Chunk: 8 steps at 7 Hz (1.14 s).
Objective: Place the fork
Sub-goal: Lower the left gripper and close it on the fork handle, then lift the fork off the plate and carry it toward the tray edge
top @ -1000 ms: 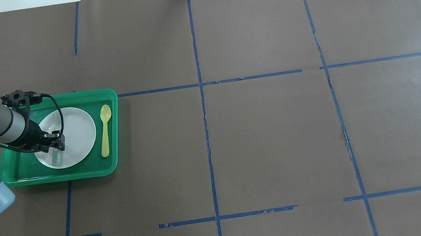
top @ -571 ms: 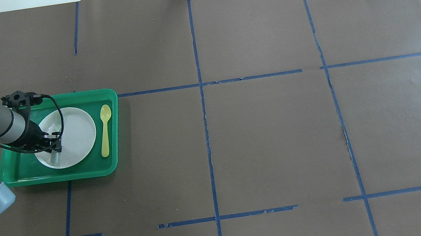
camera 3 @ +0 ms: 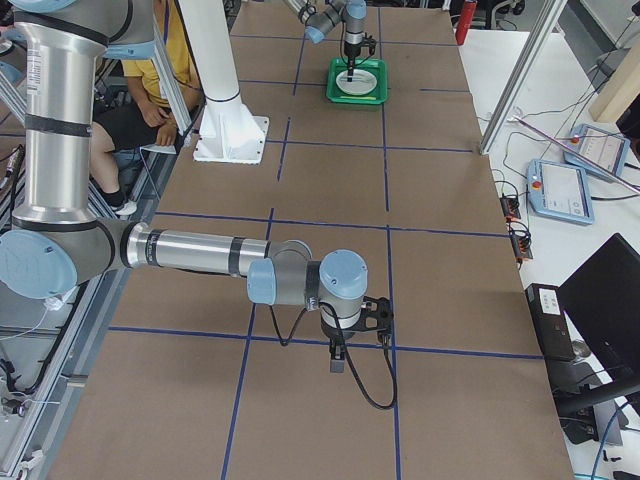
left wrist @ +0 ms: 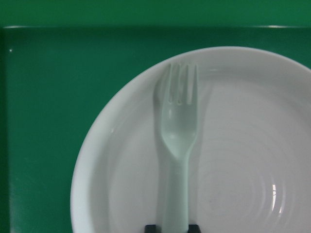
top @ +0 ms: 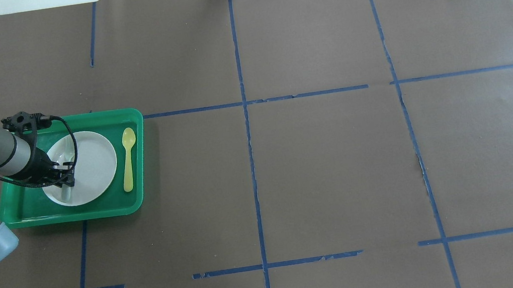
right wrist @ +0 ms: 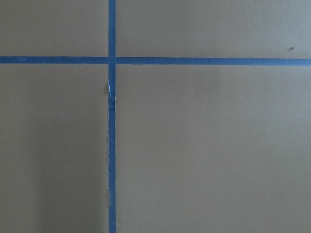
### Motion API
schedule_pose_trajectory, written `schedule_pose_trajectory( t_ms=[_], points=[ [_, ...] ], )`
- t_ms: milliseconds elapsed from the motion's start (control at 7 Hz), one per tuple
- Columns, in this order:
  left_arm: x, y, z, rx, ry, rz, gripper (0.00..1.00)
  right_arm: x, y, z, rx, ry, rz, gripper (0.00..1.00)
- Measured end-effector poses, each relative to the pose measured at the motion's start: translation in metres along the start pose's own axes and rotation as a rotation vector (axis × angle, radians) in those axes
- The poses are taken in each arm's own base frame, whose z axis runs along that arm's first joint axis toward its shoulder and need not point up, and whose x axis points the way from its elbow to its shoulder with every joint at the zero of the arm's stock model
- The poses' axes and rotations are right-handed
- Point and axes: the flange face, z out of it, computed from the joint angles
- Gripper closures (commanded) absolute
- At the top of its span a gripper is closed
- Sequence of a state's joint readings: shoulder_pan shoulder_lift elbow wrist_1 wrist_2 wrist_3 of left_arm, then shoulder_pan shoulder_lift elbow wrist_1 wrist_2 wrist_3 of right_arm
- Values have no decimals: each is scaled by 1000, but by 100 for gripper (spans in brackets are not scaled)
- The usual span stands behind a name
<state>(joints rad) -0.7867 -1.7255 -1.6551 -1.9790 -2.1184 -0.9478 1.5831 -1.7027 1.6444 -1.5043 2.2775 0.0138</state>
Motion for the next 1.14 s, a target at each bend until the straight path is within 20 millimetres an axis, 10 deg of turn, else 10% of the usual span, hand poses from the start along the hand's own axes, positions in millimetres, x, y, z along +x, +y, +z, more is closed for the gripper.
schedule_pose_trajectory(
  t_ms=[714,1143],
  points=[
    [2,-9,-52,69,36,-8,100,0,0,0,0,0,0,0],
    [-61,-30,-96,107,-40,3,100,0,0,0,0,1,0,0]
  ],
)
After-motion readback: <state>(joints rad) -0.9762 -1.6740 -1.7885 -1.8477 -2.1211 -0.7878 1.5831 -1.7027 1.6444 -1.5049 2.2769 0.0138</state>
